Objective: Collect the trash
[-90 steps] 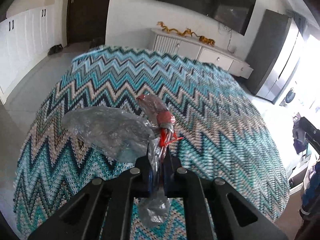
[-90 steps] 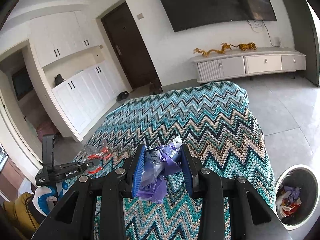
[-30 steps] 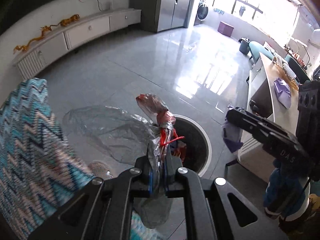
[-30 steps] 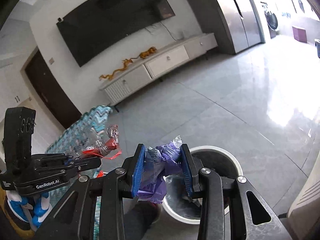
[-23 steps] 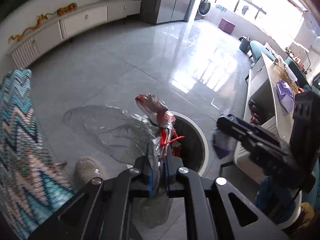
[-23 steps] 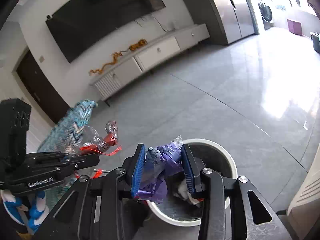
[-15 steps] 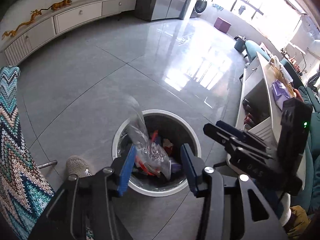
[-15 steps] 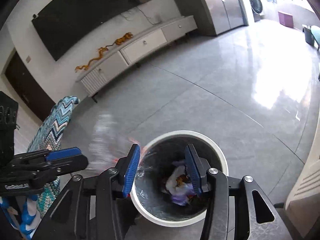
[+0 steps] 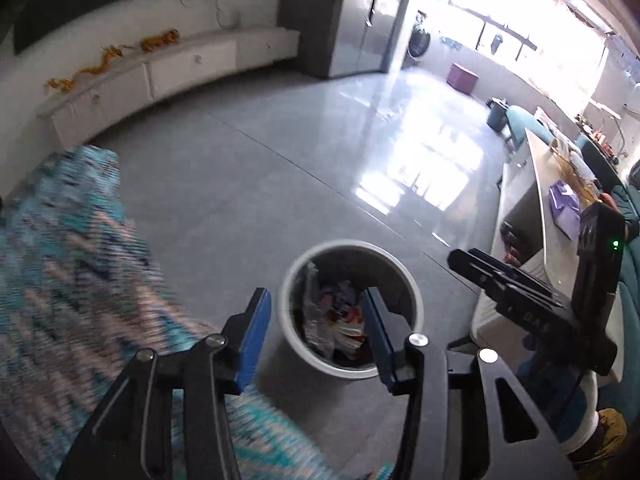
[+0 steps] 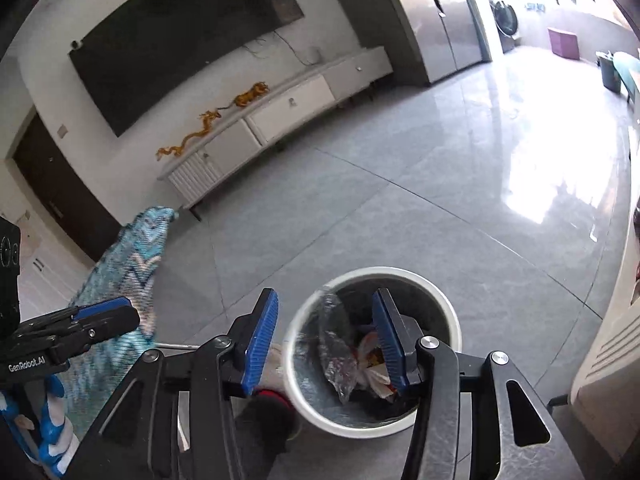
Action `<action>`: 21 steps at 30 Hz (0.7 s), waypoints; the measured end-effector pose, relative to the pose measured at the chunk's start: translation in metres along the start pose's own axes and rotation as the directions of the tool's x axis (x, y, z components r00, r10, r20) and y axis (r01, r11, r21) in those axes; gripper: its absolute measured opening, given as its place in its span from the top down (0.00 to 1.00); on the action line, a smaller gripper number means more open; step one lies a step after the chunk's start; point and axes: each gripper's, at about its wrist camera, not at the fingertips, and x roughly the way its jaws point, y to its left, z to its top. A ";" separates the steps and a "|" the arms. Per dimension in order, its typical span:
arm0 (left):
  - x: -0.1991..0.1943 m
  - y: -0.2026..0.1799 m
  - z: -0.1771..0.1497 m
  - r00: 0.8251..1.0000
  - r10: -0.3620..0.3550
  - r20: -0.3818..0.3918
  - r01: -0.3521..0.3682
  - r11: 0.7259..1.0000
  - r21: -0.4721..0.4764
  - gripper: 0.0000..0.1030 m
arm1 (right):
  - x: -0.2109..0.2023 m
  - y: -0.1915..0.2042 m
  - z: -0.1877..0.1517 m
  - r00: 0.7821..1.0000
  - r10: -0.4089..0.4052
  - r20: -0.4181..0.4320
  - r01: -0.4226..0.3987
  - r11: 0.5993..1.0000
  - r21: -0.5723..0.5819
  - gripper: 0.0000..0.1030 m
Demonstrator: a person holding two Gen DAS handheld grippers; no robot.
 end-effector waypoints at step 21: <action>-0.199 0.088 -0.083 0.898 0.343 0.274 -0.311 0.938 -0.156 0.38 | -0.090 0.185 -0.014 0.977 0.190 0.099 -0.155 0.946 -0.283 0.29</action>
